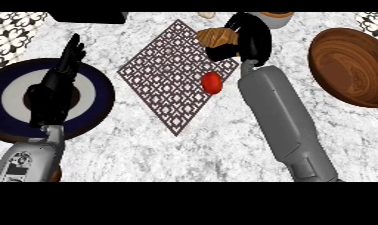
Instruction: Pick the croissant from the placemat and place it in the bowl
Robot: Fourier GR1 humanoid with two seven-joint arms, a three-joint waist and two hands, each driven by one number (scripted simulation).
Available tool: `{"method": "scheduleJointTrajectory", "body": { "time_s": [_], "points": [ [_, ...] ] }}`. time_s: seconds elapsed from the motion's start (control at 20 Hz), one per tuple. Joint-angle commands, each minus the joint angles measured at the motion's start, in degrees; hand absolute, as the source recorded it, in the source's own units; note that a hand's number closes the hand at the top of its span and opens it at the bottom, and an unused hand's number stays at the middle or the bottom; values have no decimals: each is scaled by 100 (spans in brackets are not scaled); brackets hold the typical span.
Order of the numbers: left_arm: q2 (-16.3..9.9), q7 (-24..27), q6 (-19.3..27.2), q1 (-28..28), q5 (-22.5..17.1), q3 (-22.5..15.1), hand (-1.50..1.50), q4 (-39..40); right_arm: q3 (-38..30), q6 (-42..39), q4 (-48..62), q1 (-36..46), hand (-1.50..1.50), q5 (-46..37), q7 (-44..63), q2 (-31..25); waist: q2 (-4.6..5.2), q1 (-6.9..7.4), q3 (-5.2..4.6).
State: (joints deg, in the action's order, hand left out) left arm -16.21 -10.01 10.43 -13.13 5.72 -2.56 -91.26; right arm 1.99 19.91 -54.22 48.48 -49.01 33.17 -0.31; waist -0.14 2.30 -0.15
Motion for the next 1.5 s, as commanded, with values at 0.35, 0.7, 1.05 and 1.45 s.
{"method": "scheduleJointTrajectory", "body": {
  "time_s": [0.35,0.7,1.05,1.45],
  "points": [
    [-33,-7,-70,-81,-53,201,0,177,-156,1639,795,1201,150,-1718,2815,-102,42,-150,11],
    [-92,-24,-196,124,-109,306,0,-177,-581,2210,447,378,150,-1626,2102,-650,30,-180,17],
    [-2,-133,-104,198,82,281,0,-216,-1054,2254,396,-63,150,-1267,1221,-1626,23,-190,18],
    [158,-80,-82,183,239,120,0,-292,-1428,2407,1521,-559,150,-1388,688,-2601,59,-140,22]
  ]
}}
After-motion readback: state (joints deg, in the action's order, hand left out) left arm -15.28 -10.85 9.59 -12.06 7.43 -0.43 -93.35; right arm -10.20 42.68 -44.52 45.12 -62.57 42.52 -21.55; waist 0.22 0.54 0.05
